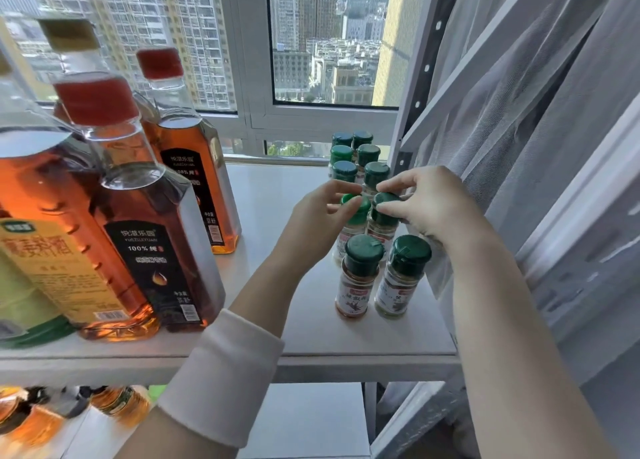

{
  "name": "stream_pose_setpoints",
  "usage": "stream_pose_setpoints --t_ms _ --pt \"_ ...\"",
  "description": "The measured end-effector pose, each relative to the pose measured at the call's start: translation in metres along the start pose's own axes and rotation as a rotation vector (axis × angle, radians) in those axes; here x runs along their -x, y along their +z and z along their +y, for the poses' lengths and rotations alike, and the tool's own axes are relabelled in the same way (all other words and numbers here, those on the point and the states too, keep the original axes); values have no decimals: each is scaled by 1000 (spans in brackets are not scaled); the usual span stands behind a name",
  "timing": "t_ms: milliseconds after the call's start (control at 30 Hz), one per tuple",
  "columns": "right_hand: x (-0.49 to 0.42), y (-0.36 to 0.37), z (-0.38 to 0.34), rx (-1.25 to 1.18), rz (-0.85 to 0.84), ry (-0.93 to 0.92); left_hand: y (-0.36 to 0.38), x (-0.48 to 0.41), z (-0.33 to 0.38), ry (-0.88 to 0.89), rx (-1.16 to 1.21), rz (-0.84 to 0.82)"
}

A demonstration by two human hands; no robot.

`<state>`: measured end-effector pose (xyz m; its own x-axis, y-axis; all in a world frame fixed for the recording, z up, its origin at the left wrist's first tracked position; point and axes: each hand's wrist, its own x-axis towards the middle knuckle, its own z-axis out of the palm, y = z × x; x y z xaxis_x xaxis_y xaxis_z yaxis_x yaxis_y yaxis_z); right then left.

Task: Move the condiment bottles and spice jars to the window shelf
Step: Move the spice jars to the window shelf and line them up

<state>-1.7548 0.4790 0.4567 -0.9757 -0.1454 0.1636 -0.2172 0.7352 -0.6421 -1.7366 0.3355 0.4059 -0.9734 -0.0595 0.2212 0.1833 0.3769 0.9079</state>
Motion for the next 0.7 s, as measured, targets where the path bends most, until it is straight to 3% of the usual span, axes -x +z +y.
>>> stream_pose_setpoints --t_ms 200,367,500,700 --pt "3 -1 0 -22 -4 12 -1 2 4 -17 -29 -29" --pt "34 -10 1 -77 62 -54 -12 31 20 165 -77 134" --pt "69 -14 12 -66 69 -128 -13 70 22 243 -62 54" --pt "73 0 24 -68 12 -92 0 77 4 269 -157 24"
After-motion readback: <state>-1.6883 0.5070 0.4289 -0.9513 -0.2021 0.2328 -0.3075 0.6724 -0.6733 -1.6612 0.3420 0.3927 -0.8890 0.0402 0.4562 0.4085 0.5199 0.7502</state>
